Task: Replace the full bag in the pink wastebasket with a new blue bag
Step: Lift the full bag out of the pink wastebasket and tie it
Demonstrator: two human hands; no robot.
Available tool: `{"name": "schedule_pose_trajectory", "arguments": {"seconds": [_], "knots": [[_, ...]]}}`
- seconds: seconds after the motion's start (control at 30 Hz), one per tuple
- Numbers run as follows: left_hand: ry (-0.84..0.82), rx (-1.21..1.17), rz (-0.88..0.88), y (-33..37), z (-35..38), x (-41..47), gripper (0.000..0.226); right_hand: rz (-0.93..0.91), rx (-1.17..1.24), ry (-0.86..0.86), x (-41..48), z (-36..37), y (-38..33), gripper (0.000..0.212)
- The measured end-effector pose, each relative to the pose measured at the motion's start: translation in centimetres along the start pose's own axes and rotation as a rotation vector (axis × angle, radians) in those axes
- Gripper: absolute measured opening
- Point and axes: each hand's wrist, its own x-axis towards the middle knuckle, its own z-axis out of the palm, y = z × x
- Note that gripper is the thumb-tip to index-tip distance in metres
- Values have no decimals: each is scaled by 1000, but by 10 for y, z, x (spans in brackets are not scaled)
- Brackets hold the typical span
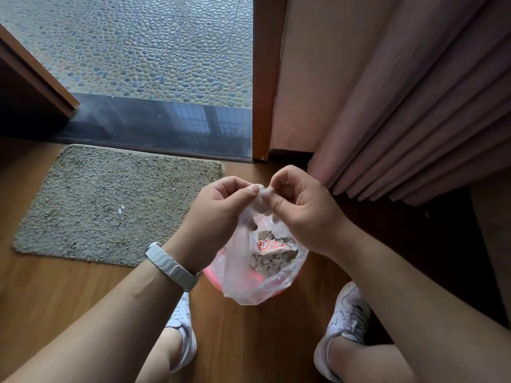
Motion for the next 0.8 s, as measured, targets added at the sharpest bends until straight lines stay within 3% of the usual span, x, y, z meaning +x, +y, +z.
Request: {"name": "schedule_pose_trajectory", "arguments": {"seconds": [0.13,0.23,0.43,0.6,0.67,0.8], "knots": [[-9,12,43,-2,0,-1,11,71,-35,1,1,0,3,8],[-53,3,74,-3,-1,-1,8,144,82,19,4,-2,1,12],[-38,-124,135,-4,-4,2,7,205,313,218,11,-1,-5,12],[-21,-144,148,-3,0,1,16,199,249,305,13,-6,-5,12],[-34,-91,136,-1,2,0,14,175,209,279,11,-7,-2,16],[-52,199,108,0,8,-4,37,167,100,253,6,-9,-1,13]]}}
